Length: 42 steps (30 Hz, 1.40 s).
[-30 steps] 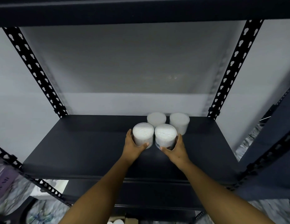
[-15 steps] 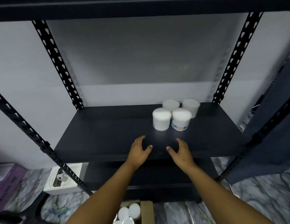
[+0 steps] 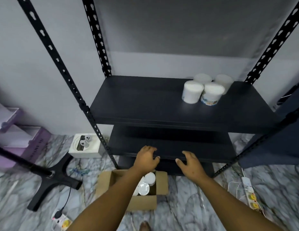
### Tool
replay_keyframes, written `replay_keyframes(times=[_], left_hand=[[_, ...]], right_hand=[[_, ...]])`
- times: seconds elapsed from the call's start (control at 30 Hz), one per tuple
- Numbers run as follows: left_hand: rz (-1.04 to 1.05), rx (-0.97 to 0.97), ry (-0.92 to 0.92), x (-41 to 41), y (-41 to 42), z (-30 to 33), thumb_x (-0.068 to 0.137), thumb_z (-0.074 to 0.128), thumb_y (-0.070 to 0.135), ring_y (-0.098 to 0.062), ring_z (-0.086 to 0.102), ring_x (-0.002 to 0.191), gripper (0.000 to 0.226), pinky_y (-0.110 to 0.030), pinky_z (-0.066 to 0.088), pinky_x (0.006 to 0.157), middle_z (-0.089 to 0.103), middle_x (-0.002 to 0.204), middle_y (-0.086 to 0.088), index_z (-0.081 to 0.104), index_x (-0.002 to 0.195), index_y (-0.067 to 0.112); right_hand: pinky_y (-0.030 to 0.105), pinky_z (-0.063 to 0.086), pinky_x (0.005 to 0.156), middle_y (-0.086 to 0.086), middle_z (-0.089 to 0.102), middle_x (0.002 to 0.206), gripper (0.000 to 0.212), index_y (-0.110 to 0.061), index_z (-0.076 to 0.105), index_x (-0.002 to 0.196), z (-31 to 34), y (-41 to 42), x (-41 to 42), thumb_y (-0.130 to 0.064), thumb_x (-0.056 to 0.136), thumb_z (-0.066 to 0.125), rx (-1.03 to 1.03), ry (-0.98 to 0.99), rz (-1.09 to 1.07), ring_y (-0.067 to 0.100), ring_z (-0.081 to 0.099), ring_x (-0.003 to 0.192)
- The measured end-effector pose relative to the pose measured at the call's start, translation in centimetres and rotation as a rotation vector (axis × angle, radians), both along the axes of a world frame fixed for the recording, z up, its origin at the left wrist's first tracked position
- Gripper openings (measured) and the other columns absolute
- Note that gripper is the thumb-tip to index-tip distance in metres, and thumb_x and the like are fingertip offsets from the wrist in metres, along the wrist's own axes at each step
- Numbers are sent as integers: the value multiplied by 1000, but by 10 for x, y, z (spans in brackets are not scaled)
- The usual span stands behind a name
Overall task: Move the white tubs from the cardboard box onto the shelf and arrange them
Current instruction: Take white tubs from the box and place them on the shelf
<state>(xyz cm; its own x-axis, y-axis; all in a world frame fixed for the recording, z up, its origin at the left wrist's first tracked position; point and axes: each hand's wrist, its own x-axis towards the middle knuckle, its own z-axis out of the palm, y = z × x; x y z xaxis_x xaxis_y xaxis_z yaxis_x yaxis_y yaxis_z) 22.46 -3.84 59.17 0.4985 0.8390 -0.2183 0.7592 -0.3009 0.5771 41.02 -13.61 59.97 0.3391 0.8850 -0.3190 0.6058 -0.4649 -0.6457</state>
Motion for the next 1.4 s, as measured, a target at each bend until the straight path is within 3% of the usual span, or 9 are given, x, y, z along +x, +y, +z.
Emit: replay_keyframes(times=[0.27, 0.57, 0.77, 0.9, 1.03, 1.13, 1.4], left_hand=[[51, -95, 140, -51, -64, -33, 92, 53, 33, -26, 42, 128, 49, -31, 32, 106, 51, 136, -9, 48, 135, 11], [132, -142, 189, -85, -98, -122, 82, 49, 46, -28, 53, 114, 56, -36, 43, 97, 59, 124, -7, 54, 128, 16], [121, -156, 220, -88, -79, -242, 90, 54, 38, -22, 46, 123, 50, -30, 37, 102, 54, 133, -4, 49, 135, 17], [112, -186, 220, -85, -50, -351, 89, 54, 39, -21, 44, 127, 52, -31, 37, 105, 51, 138, -3, 48, 137, 18], [72, -136, 238, -80, -18, -448, 88, 55, 39, -21, 46, 126, 53, -31, 37, 103, 53, 137, -4, 48, 136, 17], [25, -111, 271, -77, 3, -506, 88, 55, 41, -21, 43, 128, 56, -31, 35, 104, 50, 138, -4, 45, 137, 18], [-94, -6, 324, -65, 24, -590, 83, 57, 55, -24, 35, 133, 76, -38, 33, 105, 35, 148, -2, 28, 144, 21]], right_hand=[[25, 32, 103, 11, 33, 149, 60, -9, 35, 144, -40, -37, -35, -36, 94, 53, -108, 6, 148, 24, 40, 131], [27, 41, 90, 7, 55, 116, 34, -11, 55, 122, -129, -64, -54, -26, 92, 55, -180, 63, 276, 21, 51, 109], [33, 45, 92, 7, 56, 116, 41, -11, 57, 116, -254, -32, -60, -40, 89, 52, -286, -20, 375, 25, 54, 112], [31, 39, 100, 9, 49, 133, 55, -10, 44, 137, -360, 8, -65, -42, 93, 49, -284, -135, 468, 25, 46, 124], [28, 42, 86, 8, 54, 125, 54, -16, 48, 127, -457, 54, -69, -53, 88, 45, -238, -176, 514, 25, 51, 115], [31, 39, 101, 9, 43, 142, 61, -12, 39, 141, -511, 83, -69, -45, 91, 52, -173, -218, 489, 25, 42, 128], [37, 26, 114, 6, 20, 157, 71, -20, 28, 147, -601, 108, -61, -50, 88, 54, -58, -359, 619, 26, 23, 141]])
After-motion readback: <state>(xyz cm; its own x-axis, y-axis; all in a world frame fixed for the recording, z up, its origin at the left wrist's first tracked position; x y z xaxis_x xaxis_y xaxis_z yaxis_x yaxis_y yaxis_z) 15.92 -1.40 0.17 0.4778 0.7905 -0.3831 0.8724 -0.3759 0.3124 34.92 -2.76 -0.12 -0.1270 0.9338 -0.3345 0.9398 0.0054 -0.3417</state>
